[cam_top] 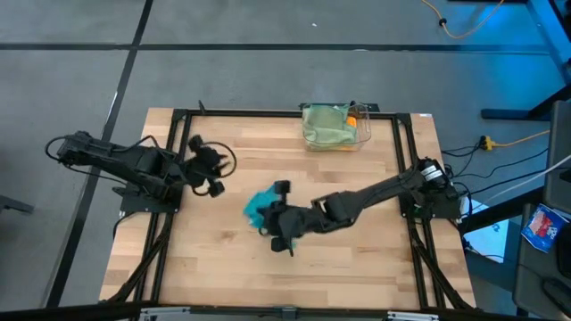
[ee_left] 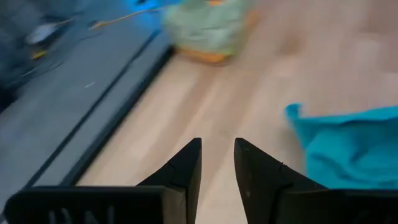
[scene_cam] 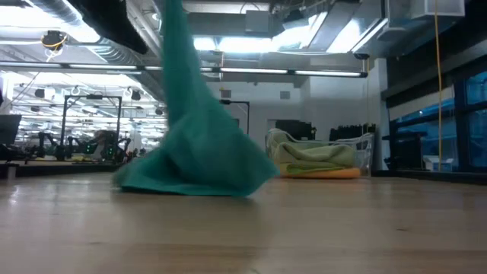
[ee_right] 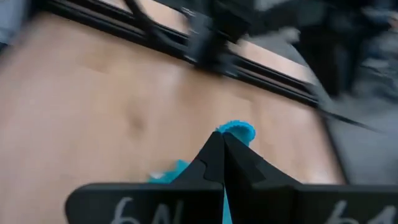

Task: Fold microfiber towels
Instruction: Fold the blue microfiber towel

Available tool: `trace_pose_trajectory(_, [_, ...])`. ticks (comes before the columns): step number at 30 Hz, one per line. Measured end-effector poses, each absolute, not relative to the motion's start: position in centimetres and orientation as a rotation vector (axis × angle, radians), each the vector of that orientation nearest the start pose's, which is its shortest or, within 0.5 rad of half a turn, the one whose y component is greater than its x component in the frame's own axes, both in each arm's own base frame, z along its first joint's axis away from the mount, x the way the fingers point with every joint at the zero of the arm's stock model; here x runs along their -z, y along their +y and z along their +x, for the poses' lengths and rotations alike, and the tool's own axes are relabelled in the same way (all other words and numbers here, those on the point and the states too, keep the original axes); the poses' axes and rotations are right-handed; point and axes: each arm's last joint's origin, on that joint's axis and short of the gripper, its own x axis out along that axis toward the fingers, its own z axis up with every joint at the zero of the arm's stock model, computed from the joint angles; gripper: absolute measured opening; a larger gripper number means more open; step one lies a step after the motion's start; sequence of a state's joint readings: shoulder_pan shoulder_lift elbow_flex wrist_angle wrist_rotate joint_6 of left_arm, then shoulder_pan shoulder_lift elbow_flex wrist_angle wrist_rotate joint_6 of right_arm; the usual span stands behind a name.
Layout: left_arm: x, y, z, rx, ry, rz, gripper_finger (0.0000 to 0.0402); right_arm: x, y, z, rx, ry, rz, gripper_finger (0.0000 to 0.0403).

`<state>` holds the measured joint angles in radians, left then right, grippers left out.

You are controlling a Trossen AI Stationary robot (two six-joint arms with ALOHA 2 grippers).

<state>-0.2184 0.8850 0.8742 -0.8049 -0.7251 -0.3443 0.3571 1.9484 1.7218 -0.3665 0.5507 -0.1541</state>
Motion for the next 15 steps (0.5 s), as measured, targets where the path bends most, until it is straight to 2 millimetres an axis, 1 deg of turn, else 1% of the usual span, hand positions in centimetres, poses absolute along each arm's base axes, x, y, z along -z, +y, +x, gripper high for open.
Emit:
trace_pose_trajectory(3, [-29.4, -2.0, 16.8, -0.471, 0.609, 0.053, 0.0087, -30.2, 13.5, 42.9, -0.001, 0.525, -0.349, 0.0000])
trace_pose_trajectory(5, [-29.1, -2.2, 17.3, -0.405, 0.582, 0.049, 0.0087, -30.3, 13.4, 43.1, -0.050, 0.512, -0.322, 0.0000])
trace_pose_trajectory(9, [-29.1, -2.8, 18.2, -0.244, 0.503, 0.047, 0.0087, -31.0, 13.6, 43.5, -0.056, 0.431, -0.271, 0.0000])
trace_pose_trajectory(11, [-29.2, -3.2, 18.5, -0.123, 0.463, 0.047, 0.0087, -31.4, 13.8, 43.5, -0.058, 0.401, -0.243, 0.0000])
trace_pose_trajectory(15, [-29.5, -4.0, 19.0, 0.155, 0.374, 0.054, 0.0087, -32.6, 14.4, 43.2, -0.119, 0.415, -0.237, 0.0000])
